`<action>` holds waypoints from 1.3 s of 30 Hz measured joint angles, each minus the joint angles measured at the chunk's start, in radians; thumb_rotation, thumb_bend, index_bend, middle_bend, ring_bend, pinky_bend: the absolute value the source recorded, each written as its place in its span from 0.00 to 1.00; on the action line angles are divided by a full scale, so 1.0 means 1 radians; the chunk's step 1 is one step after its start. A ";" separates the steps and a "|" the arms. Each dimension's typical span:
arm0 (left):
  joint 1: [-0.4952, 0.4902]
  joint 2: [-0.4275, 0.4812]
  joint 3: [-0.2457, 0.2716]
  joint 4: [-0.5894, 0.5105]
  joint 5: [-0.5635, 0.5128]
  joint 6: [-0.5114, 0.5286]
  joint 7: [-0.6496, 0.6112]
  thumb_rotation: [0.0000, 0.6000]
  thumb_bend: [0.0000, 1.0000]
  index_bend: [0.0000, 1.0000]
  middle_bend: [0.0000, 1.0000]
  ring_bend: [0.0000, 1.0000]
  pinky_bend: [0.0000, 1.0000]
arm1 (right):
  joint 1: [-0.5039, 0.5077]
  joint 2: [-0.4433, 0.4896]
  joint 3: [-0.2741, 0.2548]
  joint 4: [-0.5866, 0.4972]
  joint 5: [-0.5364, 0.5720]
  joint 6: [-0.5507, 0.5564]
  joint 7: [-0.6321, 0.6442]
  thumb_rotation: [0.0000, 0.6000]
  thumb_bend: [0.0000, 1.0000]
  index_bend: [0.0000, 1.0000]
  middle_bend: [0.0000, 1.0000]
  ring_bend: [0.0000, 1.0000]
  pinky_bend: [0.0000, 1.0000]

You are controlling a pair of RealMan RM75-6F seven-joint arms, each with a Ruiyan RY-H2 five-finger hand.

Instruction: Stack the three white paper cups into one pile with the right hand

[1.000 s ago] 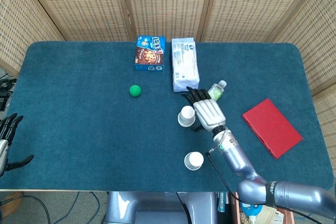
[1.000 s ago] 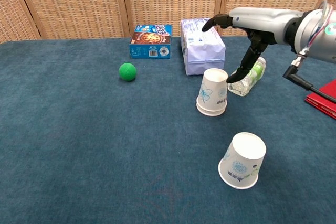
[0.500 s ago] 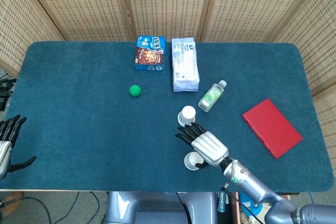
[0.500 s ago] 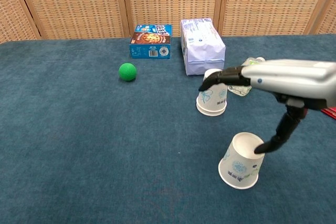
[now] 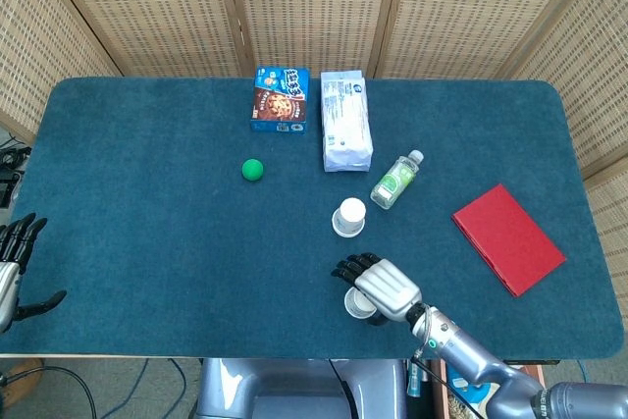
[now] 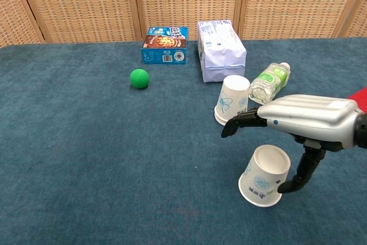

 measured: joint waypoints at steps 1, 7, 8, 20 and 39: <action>0.000 0.000 0.000 0.000 0.001 0.000 -0.001 1.00 0.18 0.00 0.00 0.00 0.00 | -0.001 -0.002 0.000 0.003 0.001 0.001 -0.003 1.00 0.17 0.33 0.45 0.39 0.32; 0.001 0.001 0.002 0.004 0.004 0.001 -0.006 1.00 0.18 0.00 0.00 0.00 0.00 | -0.011 -0.021 0.001 0.021 0.010 0.013 -0.019 1.00 0.33 0.46 0.55 0.48 0.32; 0.001 0.001 0.003 0.005 0.005 0.002 -0.007 1.00 0.18 0.00 0.00 0.00 0.00 | -0.012 -0.023 0.001 0.021 0.010 0.016 -0.020 1.00 0.34 0.48 0.56 0.49 0.32; -0.001 0.001 0.002 -0.003 0.002 -0.002 0.001 1.00 0.18 0.00 0.00 0.00 0.00 | -0.024 0.004 0.029 -0.022 -0.010 0.068 -0.011 1.00 0.37 0.50 0.57 0.50 0.34; -0.002 0.001 0.002 -0.002 -0.003 -0.006 0.000 1.00 0.18 0.00 0.00 0.00 0.00 | 0.059 0.057 0.284 -0.034 0.299 0.111 -0.022 1.00 0.37 0.50 0.55 0.50 0.34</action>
